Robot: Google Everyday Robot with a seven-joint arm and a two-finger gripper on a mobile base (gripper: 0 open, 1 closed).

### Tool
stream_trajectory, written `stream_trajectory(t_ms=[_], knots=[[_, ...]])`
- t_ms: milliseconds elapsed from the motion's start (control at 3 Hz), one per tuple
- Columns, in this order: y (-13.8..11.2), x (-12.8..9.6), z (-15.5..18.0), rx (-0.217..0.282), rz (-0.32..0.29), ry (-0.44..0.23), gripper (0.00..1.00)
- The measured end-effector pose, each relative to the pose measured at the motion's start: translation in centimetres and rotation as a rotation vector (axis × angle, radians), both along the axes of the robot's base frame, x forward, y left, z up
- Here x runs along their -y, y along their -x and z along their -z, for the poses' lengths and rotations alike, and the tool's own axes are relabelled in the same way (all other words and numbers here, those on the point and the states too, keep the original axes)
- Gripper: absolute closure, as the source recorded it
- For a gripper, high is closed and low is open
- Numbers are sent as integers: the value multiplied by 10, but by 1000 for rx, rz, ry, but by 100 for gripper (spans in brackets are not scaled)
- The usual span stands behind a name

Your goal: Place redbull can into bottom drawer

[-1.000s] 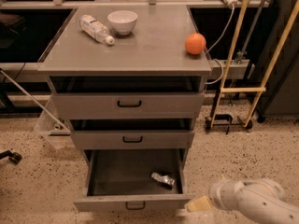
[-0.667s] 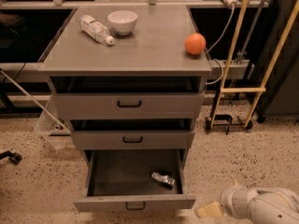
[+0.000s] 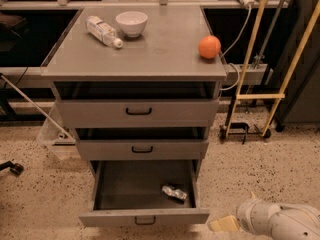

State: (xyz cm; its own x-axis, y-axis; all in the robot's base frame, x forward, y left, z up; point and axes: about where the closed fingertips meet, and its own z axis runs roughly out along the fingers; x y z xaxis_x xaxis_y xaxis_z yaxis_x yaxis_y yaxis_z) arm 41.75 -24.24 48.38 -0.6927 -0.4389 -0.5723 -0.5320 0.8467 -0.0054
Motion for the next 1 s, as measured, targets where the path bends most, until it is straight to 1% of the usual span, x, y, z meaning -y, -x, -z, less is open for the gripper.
stream_trajectory(t_ms=[333, 667, 1000], knots=[[4, -5, -43, 91, 29, -42, 0], [11, -22, -122, 253, 51, -47, 0], [20, -45, -183, 394, 67, -42, 0]])
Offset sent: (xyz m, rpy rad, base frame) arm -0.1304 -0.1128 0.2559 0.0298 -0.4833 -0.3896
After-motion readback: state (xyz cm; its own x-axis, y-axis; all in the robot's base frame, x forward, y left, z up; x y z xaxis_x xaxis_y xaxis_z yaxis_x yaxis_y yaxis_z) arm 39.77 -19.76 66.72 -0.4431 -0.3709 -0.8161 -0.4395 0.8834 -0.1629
